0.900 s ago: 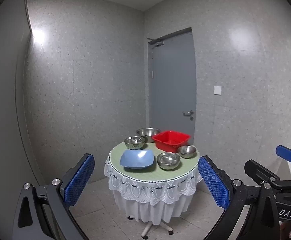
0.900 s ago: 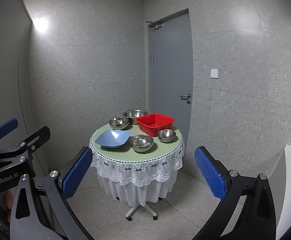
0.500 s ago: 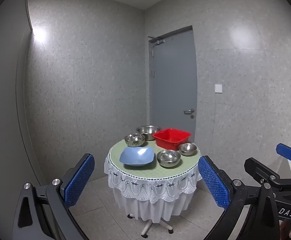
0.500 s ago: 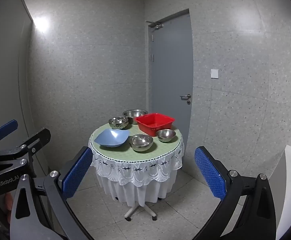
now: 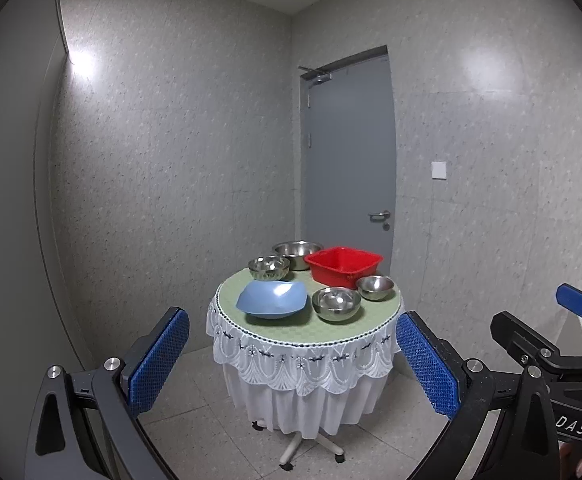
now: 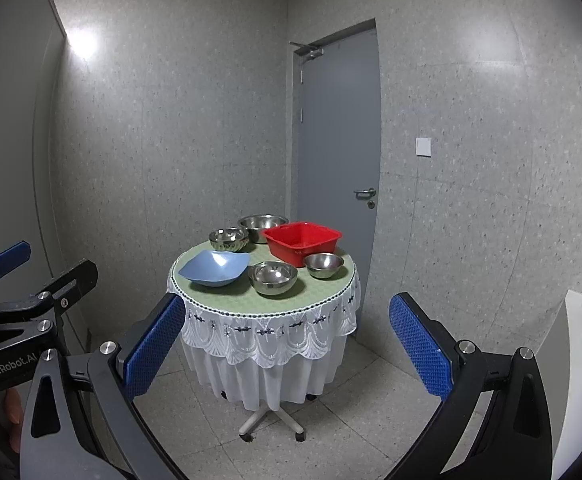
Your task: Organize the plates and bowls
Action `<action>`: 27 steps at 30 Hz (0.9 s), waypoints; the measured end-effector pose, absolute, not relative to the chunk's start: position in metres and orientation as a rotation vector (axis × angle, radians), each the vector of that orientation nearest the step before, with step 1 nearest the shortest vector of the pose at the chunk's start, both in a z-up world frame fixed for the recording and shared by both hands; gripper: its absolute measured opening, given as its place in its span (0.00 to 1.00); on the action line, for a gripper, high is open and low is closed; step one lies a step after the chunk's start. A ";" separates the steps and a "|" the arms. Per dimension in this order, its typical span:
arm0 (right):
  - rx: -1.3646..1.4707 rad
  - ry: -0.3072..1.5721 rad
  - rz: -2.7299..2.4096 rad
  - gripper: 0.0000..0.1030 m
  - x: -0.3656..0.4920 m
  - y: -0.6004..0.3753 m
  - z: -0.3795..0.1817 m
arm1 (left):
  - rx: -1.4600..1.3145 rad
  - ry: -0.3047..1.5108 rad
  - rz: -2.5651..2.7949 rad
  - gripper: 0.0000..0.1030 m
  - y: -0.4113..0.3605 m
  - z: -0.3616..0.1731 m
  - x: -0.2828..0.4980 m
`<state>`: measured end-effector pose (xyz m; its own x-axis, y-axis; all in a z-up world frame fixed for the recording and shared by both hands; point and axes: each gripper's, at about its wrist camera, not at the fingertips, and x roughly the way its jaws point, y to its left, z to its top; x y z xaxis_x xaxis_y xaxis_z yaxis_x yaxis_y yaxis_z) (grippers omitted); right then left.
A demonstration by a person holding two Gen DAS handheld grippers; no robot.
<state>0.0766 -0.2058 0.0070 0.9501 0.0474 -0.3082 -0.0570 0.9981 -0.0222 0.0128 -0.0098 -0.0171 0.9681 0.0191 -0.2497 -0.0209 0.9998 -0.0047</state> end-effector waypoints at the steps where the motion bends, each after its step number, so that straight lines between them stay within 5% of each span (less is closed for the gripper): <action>1: -0.031 0.313 0.054 1.00 0.077 -0.206 0.007 | -0.008 0.251 0.022 0.99 -0.010 -0.017 0.013; 27: -0.022 0.290 0.015 1.00 0.073 -0.214 -0.011 | 0.009 0.230 0.020 0.99 -0.022 -0.037 0.013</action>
<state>0.0735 -0.2141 -0.0114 0.9580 0.0121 -0.2864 -0.0185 0.9996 -0.0197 0.0135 -0.0215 -0.0368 0.9735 0.0206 -0.2277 -0.0185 0.9998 0.0112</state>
